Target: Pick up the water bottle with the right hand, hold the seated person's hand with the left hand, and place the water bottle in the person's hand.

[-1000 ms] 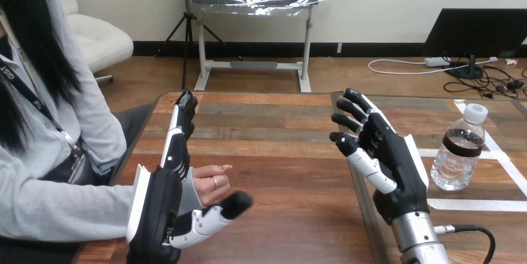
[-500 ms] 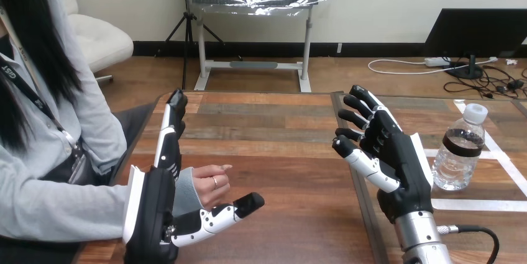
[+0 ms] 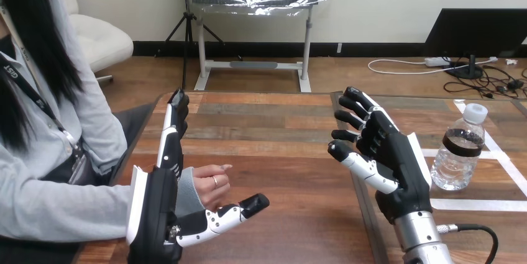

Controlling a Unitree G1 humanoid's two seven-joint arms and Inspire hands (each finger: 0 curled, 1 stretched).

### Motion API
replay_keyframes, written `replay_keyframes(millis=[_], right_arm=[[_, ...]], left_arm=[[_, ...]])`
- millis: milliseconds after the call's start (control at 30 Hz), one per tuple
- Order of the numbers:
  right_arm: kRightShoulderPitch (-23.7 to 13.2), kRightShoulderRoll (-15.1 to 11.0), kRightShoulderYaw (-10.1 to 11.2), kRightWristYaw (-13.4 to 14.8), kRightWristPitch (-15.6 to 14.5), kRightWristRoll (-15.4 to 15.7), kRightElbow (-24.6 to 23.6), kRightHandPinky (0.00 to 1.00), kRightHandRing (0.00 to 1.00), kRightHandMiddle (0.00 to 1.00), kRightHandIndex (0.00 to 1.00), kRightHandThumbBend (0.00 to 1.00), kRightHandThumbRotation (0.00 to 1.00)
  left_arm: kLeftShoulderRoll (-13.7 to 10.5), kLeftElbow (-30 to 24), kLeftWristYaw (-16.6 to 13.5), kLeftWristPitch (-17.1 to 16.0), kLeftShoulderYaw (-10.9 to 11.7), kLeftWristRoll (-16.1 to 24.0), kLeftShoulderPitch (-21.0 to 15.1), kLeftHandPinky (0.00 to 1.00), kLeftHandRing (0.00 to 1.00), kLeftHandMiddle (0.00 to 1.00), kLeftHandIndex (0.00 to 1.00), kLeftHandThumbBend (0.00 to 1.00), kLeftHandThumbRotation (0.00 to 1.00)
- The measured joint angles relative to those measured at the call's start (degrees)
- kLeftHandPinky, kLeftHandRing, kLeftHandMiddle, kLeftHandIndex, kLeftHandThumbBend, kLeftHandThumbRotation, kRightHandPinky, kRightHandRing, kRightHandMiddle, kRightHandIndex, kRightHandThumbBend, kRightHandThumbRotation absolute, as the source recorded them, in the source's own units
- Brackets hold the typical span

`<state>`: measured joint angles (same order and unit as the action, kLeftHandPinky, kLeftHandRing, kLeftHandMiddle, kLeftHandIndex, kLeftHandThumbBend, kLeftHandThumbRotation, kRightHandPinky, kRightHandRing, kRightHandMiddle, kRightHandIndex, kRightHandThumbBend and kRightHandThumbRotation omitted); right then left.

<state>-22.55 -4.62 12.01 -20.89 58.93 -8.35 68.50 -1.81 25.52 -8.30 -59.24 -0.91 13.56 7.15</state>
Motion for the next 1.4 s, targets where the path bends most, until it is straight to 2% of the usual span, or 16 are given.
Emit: replay_keyframes(millis=[667, 1133, 1167, 1233, 1300, 1400], right_arm=[[0.00, -0.03, 0.15, 0.00, 0.66, 0.11, 0.00, 0.74, 0.86, 0.90, 0.91, 1.00, 0.44], [-0.01, -0.19, 0.02, 2.60, 0.69, 1.38, 0.00, 0.72, 0.86, 0.90, 0.90, 1.00, 0.46], [-0.01, -0.21, 0.02, 2.74, 0.69, 1.46, 0.00, 0.67, 0.81, 0.85, 0.85, 1.00, 0.44], [0.00, -0.21, 0.05, 2.85, 0.69, 1.41, 0.00, 0.64, 0.79, 0.82, 0.81, 1.00, 0.43], [-0.01, -0.12, 0.22, 2.88, 0.69, 1.13, 0.00, 0.54, 0.67, 0.72, 0.71, 1.00, 0.38], [-0.02, 0.22, 0.61, 3.26, 0.69, 0.35, 0.00, 0.35, 0.44, 0.48, 0.48, 0.95, 0.26]], left_arm=[[-0.15, 0.00, -0.39, 0.00, -0.02, 0.34, 0.00, 1.00, 1.00, 1.00, 1.00, 1.00, 0.24], [-0.18, 0.00, -0.55, 0.00, -0.05, 0.37, 0.00, 1.00, 1.00, 1.00, 1.00, 1.00, 0.24], [-0.18, 0.00, -0.56, 0.00, -0.05, 0.37, 0.00, 1.00, 1.00, 1.00, 1.00, 1.00, 0.24], [-0.18, 0.00, -0.56, 0.00, -0.05, 0.36, 0.00, 1.00, 1.00, 1.00, 1.00, 1.00, 0.24], [-0.18, 0.00, -0.56, 0.00, -0.05, 0.35, 0.00, 1.00, 1.00, 1.00, 1.00, 1.00, 0.24], [-0.18, 0.00, -0.56, 0.00, -0.07, 0.31, 0.00, 1.00, 1.00, 1.00, 1.00, 1.00, 0.24]])
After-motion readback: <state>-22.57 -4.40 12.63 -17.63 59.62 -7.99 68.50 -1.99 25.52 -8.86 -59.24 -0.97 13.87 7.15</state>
